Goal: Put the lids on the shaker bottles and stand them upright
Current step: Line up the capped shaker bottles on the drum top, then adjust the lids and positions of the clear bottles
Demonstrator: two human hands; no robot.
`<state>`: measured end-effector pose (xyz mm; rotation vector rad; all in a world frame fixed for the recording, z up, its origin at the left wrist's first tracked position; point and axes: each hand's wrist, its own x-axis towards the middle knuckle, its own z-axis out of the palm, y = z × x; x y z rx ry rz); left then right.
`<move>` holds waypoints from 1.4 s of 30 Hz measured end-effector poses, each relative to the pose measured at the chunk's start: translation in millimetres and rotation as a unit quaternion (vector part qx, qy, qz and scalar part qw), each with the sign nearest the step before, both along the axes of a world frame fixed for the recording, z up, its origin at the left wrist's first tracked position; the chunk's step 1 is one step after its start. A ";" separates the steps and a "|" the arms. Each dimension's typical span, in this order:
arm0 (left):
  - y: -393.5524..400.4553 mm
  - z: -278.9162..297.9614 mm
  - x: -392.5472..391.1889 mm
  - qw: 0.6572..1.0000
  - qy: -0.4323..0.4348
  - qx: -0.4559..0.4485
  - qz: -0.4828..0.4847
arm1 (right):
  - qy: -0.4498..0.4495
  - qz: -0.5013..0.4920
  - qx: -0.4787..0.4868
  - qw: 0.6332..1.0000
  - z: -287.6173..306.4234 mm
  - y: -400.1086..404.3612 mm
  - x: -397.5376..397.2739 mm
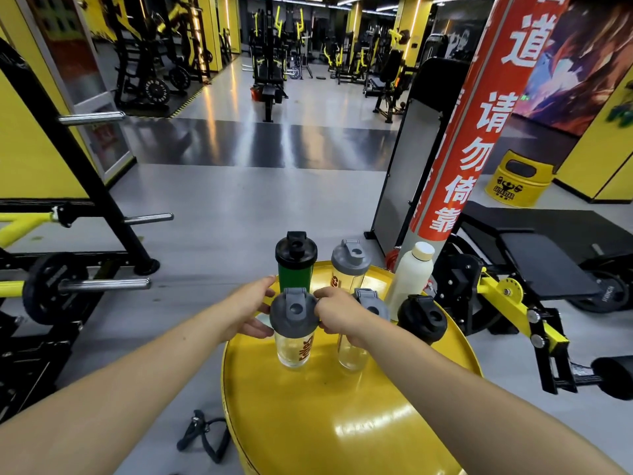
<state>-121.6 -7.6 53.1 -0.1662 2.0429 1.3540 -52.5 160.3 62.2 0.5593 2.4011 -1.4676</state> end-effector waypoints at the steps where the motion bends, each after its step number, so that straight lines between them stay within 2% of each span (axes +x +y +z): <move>1: 0.7 -0.7 0.1 1.000 0.001 0.005 0.002 | -0.003 -0.001 0.003 1.000 -1.0 0.3 -1.4; 16: 2.9 -1.9 -1.2 1.000 0.019 0.001 -0.003 | -0.010 0.009 0.026 1.000 -8.4 9.6 -9.5; 26: 0.8 -1.5 -0.1 1.000 0.024 -0.002 0.000 | -0.012 -0.001 0.007 1.000 -12.1 10.7 -8.8; 29: -0.1 1.2 -2.5 0.999 0.029 -0.033 -0.029 | -0.008 0.000 0.004 1.000 -1.7 9.0 -2.8; 32: 0.1 8.0 -10.2 0.995 0.053 -0.073 -0.045 | 0.001 -0.003 0.004 1.000 12.9 9.4 1.4; 35: 5.6 19.0 -20.0 0.991 0.116 -0.071 -0.014 | 0.021 -0.009 0.004 1.000 25.4 17.3 -0.5; 38: 19.1 33.0 -23.1 0.982 0.183 -0.034 0.001 | 0.042 -0.014 0.035 0.998 34.4 30.5 -5.0; 42: 51.8 42.5 -23.1 0.977 0.212 0.024 0.009 | 0.061 -0.020 0.050 0.997 45.6 56.2 -13.4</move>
